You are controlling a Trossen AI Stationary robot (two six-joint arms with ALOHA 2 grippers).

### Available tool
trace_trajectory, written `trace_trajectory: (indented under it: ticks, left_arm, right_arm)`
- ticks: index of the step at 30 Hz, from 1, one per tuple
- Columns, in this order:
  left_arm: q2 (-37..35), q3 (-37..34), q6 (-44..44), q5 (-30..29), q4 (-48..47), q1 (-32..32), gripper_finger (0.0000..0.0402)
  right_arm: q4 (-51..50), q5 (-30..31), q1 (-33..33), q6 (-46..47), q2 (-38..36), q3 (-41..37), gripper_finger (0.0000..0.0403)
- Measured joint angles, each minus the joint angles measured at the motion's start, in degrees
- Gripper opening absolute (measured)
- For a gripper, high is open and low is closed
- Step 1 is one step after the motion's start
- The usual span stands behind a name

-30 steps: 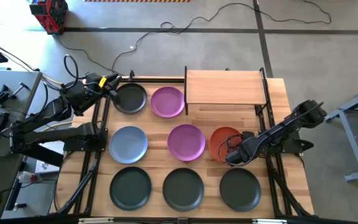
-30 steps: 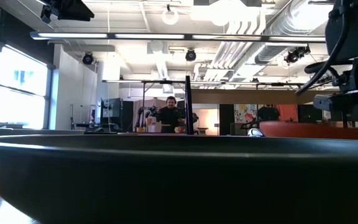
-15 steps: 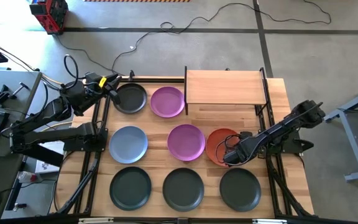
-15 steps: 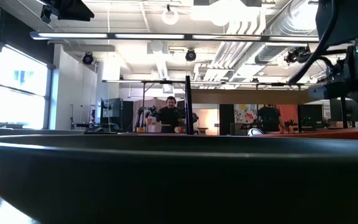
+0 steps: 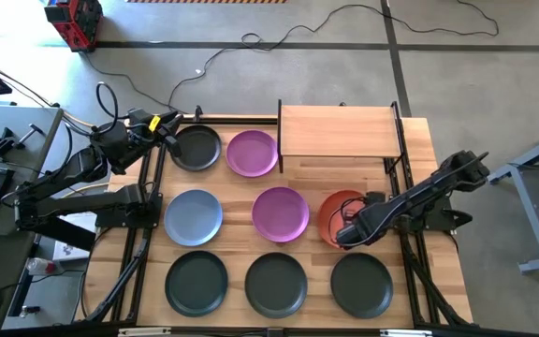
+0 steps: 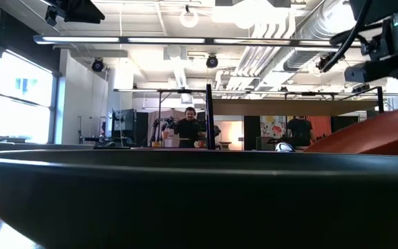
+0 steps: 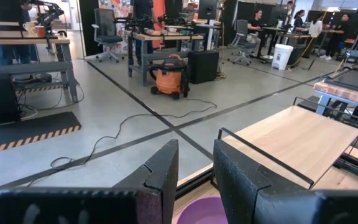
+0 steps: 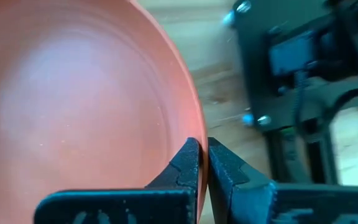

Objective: Place and stack plates onto a shelf
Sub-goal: Put the orange plate on the shelf

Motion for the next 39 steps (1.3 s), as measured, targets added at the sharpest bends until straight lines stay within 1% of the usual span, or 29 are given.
trace_trajectory:
  ticks: [7,12,18,33,39]
  left_arm:
    - [0.0,0.0,0.0,0.0,0.0,0.0,0.009]
    - [0.0,0.0,0.0,0.0,0.0,0.0,0.009]
    - [0.0,0.0,0.0,0.0,0.0,0.0,0.009]
    - [0.0,0.0,0.0,-0.1,0.0,0.0,0.009]
    - [0.0,0.0,0.0,-0.1,0.0,0.0,0.009]
  right_arm:
    - [-5.8,2.7,0.0,0.0,0.0,3.9,0.0001]
    - [-5.8,5.0,0.0,0.0,-0.5,5.1,0.0001]
    - [-5.7,5.8,0.0,-0.2,-1.5,5.3,0.0]
    - [-5.7,11.1,0.0,-0.4,-10.6,5.3,0.0]
    - [-5.7,15.5,0.0,-1.3,-15.4,5.3,0.0]
